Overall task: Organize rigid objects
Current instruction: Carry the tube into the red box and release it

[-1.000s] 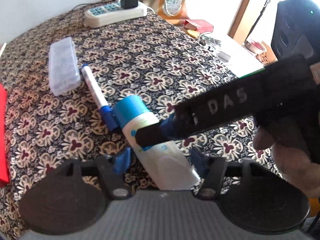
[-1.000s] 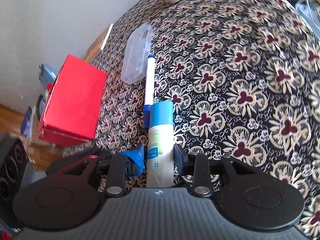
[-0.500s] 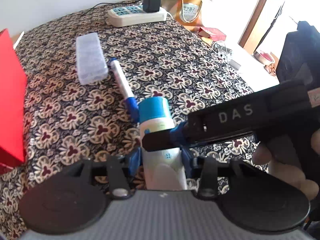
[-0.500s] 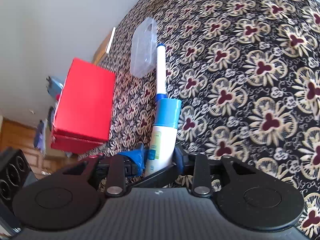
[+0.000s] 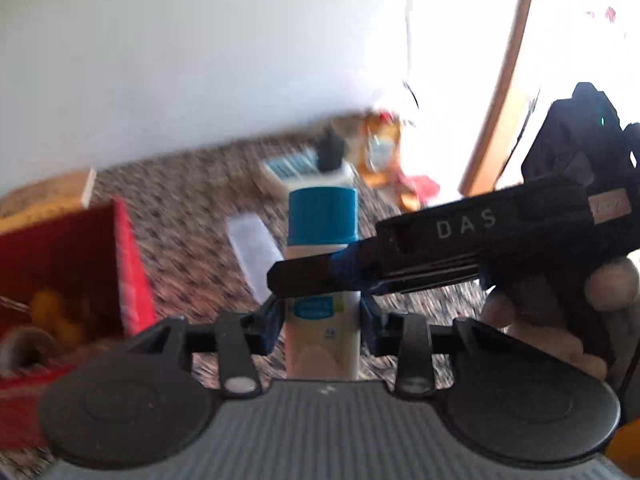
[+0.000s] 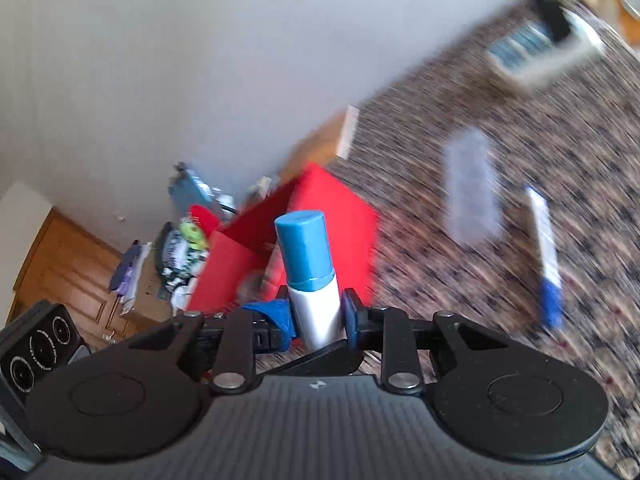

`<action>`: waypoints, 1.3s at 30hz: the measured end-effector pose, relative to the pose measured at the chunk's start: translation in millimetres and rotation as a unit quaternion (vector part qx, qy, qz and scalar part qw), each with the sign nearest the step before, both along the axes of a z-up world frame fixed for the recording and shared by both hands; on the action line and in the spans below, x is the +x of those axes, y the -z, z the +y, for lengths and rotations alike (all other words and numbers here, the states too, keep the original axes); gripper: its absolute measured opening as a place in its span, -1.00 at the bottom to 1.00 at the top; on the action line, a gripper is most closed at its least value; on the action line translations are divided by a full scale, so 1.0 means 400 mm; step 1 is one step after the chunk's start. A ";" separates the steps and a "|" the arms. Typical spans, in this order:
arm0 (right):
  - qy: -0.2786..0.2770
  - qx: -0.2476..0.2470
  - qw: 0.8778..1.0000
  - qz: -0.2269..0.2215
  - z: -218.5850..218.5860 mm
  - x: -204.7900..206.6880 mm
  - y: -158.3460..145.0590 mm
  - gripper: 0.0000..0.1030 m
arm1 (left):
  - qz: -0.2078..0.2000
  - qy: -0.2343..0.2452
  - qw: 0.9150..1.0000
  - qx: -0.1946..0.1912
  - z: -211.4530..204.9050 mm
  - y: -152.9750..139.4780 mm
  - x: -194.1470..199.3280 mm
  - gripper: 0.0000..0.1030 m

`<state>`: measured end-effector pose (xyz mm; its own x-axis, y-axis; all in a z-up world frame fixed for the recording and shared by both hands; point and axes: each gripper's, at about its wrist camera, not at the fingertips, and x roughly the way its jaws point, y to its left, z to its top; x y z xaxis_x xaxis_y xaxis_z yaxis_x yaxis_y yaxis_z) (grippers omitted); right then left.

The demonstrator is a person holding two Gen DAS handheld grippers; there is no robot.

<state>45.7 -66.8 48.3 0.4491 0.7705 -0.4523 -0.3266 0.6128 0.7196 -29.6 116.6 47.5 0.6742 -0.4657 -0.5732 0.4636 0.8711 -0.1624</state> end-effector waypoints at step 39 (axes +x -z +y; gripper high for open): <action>-0.102 -0.001 0.986 0.129 0.703 0.282 0.182 -0.82 | 0.097 -0.225 0.966 0.081 0.679 0.140 0.222 -0.06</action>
<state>158.6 214.3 -24.4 0.1540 0.8324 -0.5323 -0.2492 0.5541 0.7943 59.4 388.3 -8.7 0.6604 -0.0438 -0.7496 0.0056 0.9986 -0.0535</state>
